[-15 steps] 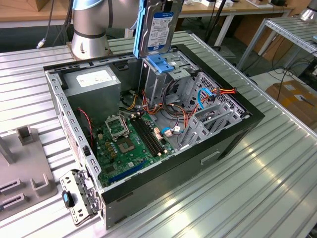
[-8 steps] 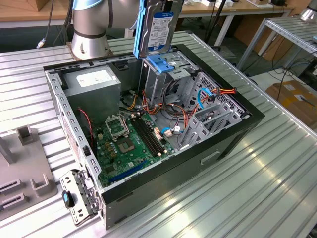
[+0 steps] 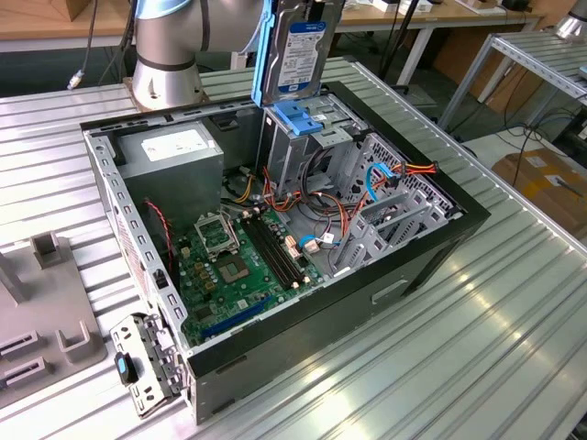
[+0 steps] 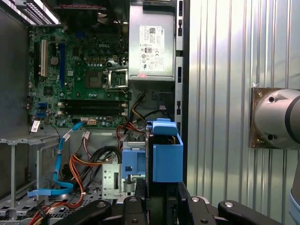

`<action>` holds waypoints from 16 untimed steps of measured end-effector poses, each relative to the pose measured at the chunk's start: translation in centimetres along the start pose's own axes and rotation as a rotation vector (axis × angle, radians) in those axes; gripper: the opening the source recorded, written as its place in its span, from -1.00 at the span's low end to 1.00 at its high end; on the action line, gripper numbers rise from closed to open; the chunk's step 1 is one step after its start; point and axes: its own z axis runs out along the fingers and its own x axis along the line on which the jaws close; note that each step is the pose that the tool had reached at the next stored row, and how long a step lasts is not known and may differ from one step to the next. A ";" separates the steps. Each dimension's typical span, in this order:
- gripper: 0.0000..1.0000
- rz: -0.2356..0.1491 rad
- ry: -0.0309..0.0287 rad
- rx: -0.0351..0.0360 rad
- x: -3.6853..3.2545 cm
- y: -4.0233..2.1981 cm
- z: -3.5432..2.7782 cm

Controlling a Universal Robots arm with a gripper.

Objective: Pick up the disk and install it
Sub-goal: 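Pick up the disk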

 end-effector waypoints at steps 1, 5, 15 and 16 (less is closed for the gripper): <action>-0.30 0.000 0.0001 0.0000 0.00 -0.20 -0.01; -0.30 0.000 -0.0001 0.0000 0.02 -1.44 -0.02; -0.30 0.000 0.0000 0.0000 0.03 -1.65 -0.02; -0.30 0.000 0.0000 0.0000 0.03 -1.65 -0.03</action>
